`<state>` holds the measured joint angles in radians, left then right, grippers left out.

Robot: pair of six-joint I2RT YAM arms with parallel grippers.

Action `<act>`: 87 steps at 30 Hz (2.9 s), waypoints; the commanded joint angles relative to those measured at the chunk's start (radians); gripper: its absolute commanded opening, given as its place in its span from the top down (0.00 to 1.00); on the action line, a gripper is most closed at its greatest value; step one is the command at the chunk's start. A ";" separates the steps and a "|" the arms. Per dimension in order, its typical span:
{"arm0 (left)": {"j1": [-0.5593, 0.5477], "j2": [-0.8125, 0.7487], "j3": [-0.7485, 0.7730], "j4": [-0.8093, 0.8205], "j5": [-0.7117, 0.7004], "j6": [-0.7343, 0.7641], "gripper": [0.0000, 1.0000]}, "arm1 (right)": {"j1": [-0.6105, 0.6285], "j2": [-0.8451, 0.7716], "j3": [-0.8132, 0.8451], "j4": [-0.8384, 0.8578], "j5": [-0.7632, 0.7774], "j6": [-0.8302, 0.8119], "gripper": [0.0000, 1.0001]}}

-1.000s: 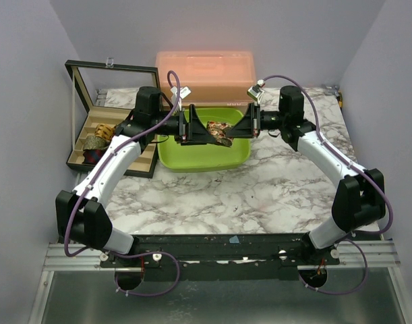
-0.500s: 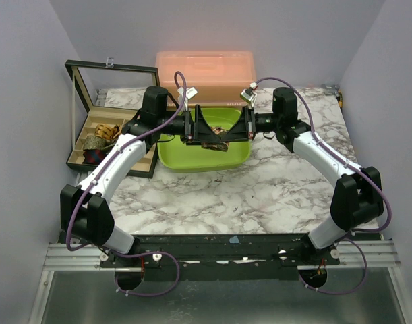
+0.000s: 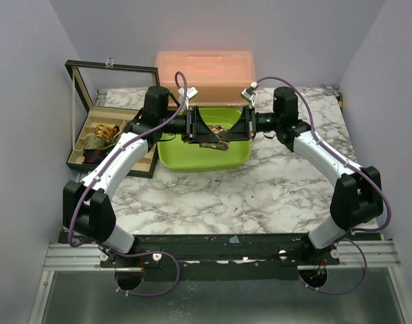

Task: Roll the ties
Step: Place the tie in the storage box.

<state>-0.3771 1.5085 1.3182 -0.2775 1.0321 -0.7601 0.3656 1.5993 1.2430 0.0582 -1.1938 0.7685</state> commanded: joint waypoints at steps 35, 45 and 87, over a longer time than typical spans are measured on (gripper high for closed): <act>0.528 0.098 0.335 -1.095 -0.555 1.044 1.00 | -0.001 -0.002 0.190 -0.581 0.318 -0.567 0.00; 0.563 0.292 0.479 -1.100 -0.687 1.051 1.00 | -0.001 -0.024 0.168 -0.582 0.338 -0.583 0.00; 0.563 0.460 0.134 -0.715 -0.988 0.888 1.00 | -0.010 0.007 0.162 -0.614 0.386 -0.586 0.00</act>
<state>0.1810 1.9713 1.5013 -1.0485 0.2115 0.1768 0.3645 1.5917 1.3994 -0.5255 -0.8265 0.2005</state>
